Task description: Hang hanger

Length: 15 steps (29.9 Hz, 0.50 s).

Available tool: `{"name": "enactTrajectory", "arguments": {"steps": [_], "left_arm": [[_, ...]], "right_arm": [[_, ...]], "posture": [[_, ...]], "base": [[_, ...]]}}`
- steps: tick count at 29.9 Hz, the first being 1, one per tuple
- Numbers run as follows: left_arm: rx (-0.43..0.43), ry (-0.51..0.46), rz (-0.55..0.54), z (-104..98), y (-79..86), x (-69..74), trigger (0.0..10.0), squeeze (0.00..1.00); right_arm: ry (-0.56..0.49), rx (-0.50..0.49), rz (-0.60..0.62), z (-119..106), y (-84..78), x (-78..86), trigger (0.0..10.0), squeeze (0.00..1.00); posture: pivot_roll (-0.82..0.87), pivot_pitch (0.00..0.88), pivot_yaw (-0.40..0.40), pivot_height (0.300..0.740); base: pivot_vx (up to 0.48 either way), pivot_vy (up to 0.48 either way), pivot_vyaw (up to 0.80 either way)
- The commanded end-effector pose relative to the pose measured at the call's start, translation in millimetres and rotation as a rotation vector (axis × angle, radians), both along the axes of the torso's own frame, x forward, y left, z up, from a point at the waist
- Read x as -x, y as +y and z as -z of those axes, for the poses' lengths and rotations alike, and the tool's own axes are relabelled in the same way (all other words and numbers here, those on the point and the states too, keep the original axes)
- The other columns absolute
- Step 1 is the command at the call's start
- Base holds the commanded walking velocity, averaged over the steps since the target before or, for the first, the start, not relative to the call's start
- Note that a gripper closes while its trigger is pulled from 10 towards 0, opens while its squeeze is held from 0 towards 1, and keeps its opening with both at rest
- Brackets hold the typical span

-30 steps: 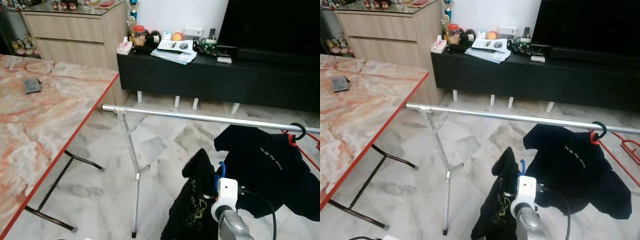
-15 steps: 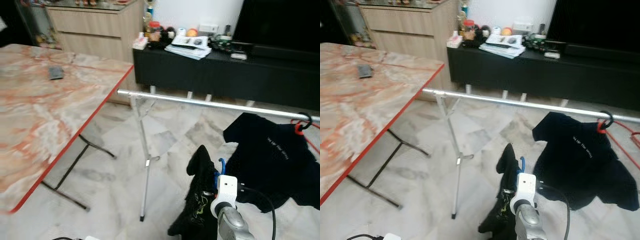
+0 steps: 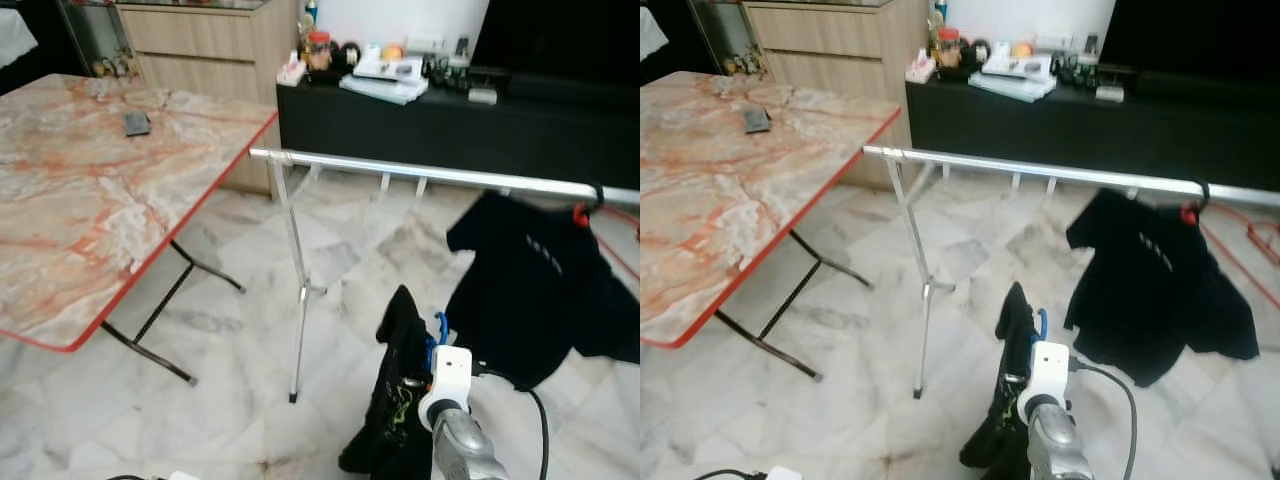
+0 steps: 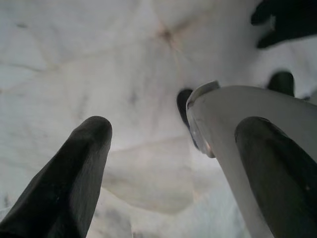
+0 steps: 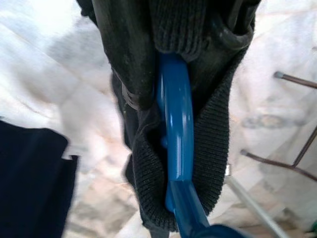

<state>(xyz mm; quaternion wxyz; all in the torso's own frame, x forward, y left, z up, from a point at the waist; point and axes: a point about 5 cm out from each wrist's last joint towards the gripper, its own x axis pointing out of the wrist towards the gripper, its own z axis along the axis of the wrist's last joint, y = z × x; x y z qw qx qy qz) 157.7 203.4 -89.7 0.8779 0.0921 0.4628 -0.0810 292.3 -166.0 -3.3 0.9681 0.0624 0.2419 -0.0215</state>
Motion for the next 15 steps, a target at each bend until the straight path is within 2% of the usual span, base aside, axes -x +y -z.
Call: {"name": "enactTrajectory", "arguments": {"steps": [1,15], "left_arm": [[-0.005,0.096,0.01,9.1,1.9,22.3,10.0,0.0],[-0.004,0.097,0.011,9.1,1.6,22.3,10.0,0.0]], "right_arm": [[-0.039,-0.002,-0.007,-8.0,3.8,-7.0,10.0,0.0],[-0.04,0.003,-0.003,-8.5,3.0,-7.3,10.0,0.0]], "posture": [[0.08,0.087,-0.018,0.74],[0.08,0.087,-0.019,0.74]], "base": [[-0.3,0.0,0.0],[-0.297,0.0,0.0]]}}
